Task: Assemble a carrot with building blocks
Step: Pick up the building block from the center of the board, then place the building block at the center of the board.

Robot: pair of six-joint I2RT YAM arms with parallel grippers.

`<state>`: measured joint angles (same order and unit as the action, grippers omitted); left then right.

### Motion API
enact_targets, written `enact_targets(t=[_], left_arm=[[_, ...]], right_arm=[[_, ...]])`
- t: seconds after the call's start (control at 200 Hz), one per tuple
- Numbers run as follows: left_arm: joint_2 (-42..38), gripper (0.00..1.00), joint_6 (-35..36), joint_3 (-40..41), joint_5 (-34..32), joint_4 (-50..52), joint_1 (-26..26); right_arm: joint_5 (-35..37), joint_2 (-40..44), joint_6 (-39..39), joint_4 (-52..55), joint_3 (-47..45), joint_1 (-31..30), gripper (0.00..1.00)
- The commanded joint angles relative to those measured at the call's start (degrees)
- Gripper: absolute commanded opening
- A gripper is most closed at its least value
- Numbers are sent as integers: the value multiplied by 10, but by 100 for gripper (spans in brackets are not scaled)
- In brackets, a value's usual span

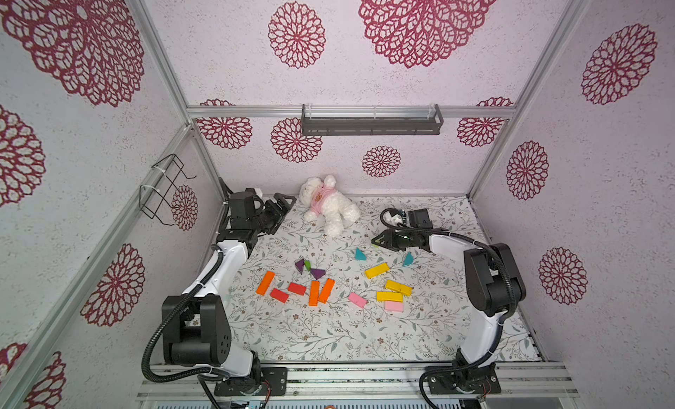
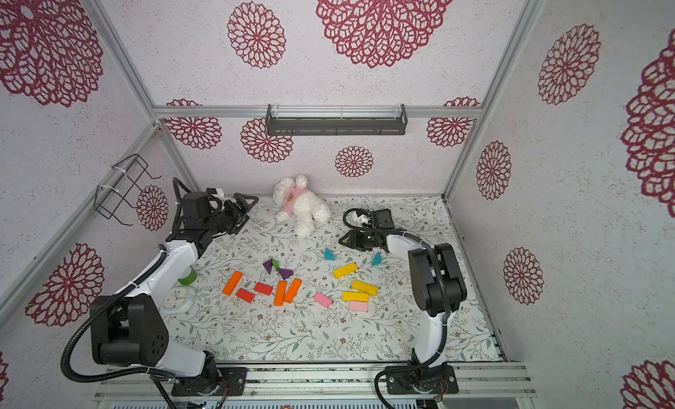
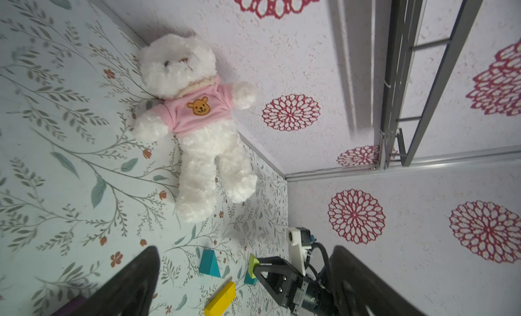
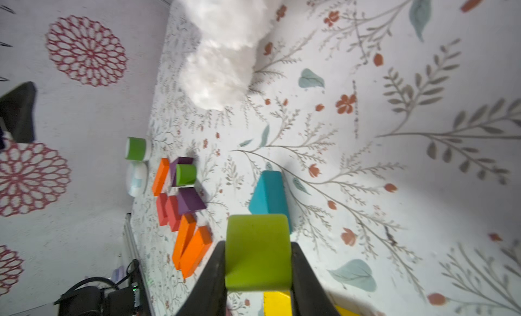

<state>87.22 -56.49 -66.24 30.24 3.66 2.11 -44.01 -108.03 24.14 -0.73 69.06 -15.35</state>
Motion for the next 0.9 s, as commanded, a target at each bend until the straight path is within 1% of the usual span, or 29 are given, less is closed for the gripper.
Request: enact_targets(t=[0.0,0.095,0.155,0.2,0.235,0.285,0.32,0.37,0.395,0.45,0.485,0.535,0.586,0.626,0.671,0.716,0.796,0.896], left_arm=[[0,97,53,-14,28,-18,39],[-14,98,125,-13,9,-5,79],[-28,98,198,-4,-19,6,110],[-42,100,255,8,-48,10,130],[-53,97,293,20,-75,10,145],[-69,97,342,44,-117,-6,168],[-85,97,391,68,-154,-26,191],[-114,97,463,118,-210,-77,226],[-127,97,499,152,-236,-127,243],[-150,97,580,229,-264,-238,277],[-153,98,615,266,-271,-306,293],[-147,100,643,288,-275,-351,315],[-134,100,668,295,-274,-385,337],[-120,99,704,298,-276,-408,356],[-99,100,752,296,-293,-433,377],[-77,99,783,294,-296,-463,385],[-44,99,780,286,-295,-516,386],[-27,99,753,267,-259,-523,389]], right_arm=[[-87,49,96,-155,-30,3,30],[-105,67,135,-217,-51,2,31],[-108,77,140,-220,-56,1,31],[-108,85,138,-218,-59,1,31],[-107,91,135,-212,-61,1,31],[-107,98,133,-206,-63,1,30],[-107,103,133,-205,-66,1,30],[-108,111,138,-211,-73,1,30],[-110,115,140,-213,-76,1,30],[-114,122,143,-213,-80,1,30],[-116,126,146,-213,-83,1,30],[-121,134,150,-214,-87,1,30],[-128,141,157,-221,-93,0,30],[-135,144,162,-221,-94,-2,30],[-143,150,166,-226,-98,-4,30],[-149,157,167,-226,-104,-7,30],[-153,175,155,-215,-115,-8,30],[-154,194,135,-185,-124,-9,30]])
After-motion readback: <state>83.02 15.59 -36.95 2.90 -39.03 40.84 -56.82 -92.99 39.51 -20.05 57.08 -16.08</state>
